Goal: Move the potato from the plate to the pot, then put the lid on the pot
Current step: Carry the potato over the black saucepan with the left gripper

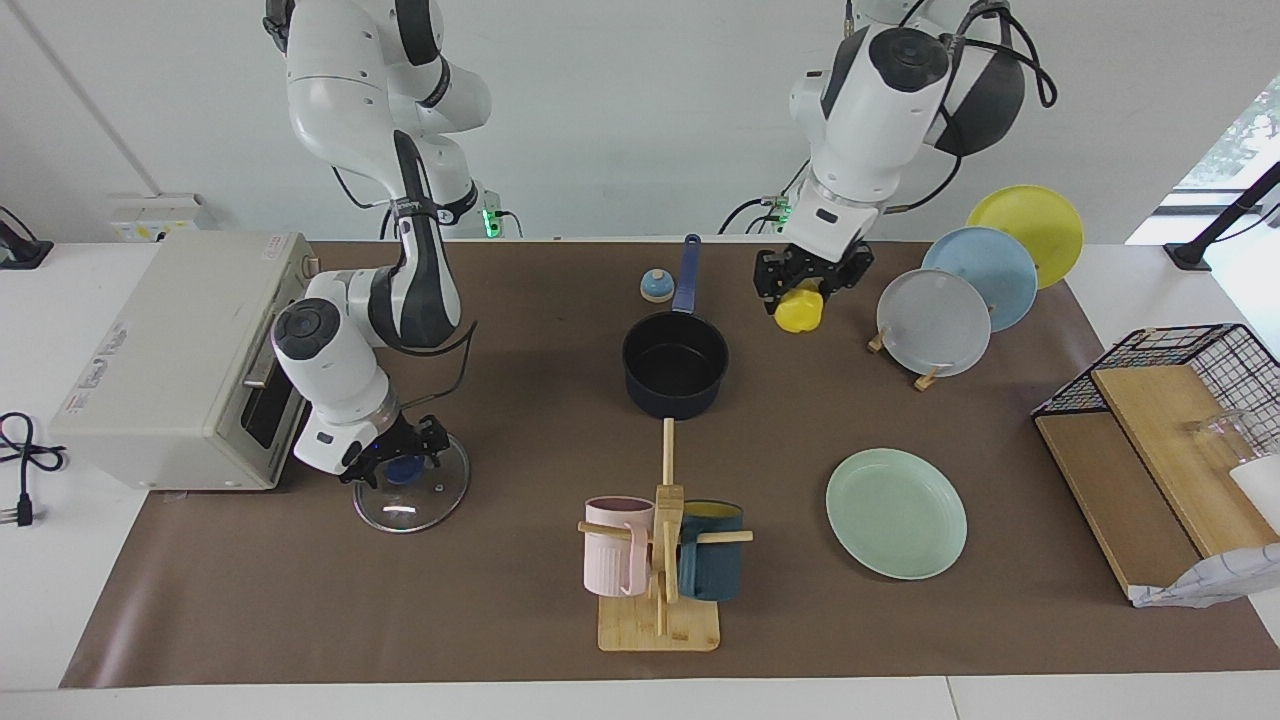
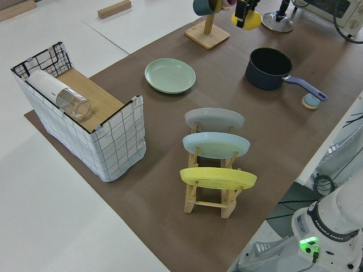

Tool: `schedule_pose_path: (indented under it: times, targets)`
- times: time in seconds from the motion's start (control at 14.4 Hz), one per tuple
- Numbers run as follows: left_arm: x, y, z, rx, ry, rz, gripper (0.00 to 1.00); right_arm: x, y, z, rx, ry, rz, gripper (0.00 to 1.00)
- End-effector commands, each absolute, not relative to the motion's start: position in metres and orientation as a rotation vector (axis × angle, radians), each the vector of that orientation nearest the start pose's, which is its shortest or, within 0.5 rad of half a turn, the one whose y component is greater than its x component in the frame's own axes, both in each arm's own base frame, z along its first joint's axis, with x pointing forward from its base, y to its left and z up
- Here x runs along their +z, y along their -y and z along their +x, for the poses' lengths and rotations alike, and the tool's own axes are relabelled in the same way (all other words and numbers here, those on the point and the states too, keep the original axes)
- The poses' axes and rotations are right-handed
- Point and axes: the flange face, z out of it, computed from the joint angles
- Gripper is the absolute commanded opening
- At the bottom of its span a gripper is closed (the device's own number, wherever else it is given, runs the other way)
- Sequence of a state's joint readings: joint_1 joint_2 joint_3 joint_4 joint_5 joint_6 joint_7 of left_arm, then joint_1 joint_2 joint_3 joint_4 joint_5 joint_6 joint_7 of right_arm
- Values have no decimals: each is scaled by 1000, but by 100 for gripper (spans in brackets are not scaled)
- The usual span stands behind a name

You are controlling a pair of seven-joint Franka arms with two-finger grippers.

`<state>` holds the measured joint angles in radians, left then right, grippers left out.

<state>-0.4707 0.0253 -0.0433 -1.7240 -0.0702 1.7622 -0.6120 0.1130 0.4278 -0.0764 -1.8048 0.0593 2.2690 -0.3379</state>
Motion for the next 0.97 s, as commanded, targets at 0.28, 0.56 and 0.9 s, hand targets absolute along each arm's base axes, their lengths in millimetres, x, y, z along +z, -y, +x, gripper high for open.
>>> schedule_pose_path:
  times: [0.28, 0.56, 0.9]
  targets:
    - [467, 366, 437, -47, 365, -3257, 0, 321, -30, 653, -72, 572, -3063, 95]
    - [421, 385, 434, -43, 367, -3250, 0, 325, -30, 655, -79, 573, -3063, 94]
    - [395, 389, 420, -43, 339, -3245, 0, 324, -32, 654, -72, 584, -3061, 89]
